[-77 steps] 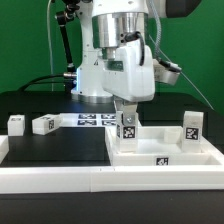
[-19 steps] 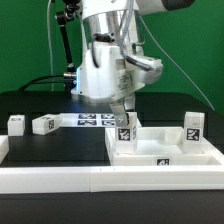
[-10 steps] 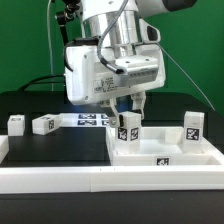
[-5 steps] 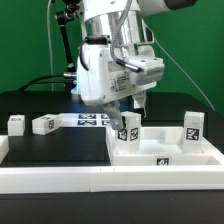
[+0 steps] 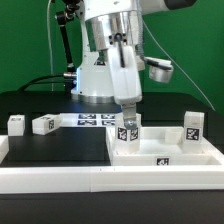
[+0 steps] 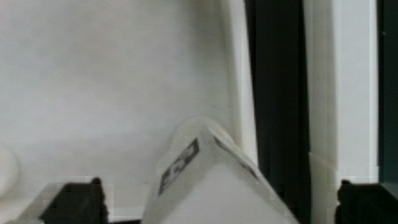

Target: Assemble square table

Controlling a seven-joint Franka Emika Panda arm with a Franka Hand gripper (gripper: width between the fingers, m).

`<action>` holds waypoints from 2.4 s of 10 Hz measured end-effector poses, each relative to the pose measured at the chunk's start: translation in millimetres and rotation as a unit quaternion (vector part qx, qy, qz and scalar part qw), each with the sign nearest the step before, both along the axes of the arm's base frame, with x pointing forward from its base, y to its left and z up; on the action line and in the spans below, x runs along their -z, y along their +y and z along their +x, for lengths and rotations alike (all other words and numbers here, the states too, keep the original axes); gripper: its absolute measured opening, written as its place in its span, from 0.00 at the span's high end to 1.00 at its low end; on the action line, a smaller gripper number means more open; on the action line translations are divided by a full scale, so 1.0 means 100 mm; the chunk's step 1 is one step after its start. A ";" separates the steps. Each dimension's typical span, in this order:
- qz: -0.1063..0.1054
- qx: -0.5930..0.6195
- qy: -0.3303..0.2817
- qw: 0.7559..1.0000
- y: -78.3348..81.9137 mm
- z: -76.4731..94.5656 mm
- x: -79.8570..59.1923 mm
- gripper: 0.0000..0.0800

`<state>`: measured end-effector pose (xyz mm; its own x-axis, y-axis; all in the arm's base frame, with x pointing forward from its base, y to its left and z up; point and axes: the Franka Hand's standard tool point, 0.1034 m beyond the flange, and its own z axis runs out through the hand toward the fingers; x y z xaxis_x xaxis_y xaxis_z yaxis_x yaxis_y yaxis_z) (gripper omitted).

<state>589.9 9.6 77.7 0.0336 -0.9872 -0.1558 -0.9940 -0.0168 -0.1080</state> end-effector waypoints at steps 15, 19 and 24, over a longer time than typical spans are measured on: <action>-0.059 -0.479 -0.048 0.875 -0.05 0.05 -0.01 0.63; -0.058 -0.467 -0.046 0.881 -0.07 0.06 -0.01 0.63; -0.038 -0.277 -0.024 0.960 -0.09 0.06 -0.01 0.63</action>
Offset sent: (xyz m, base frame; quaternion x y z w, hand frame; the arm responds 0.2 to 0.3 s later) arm 0.0105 0.0016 0.0028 -0.0288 -0.0100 -0.2763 0.9606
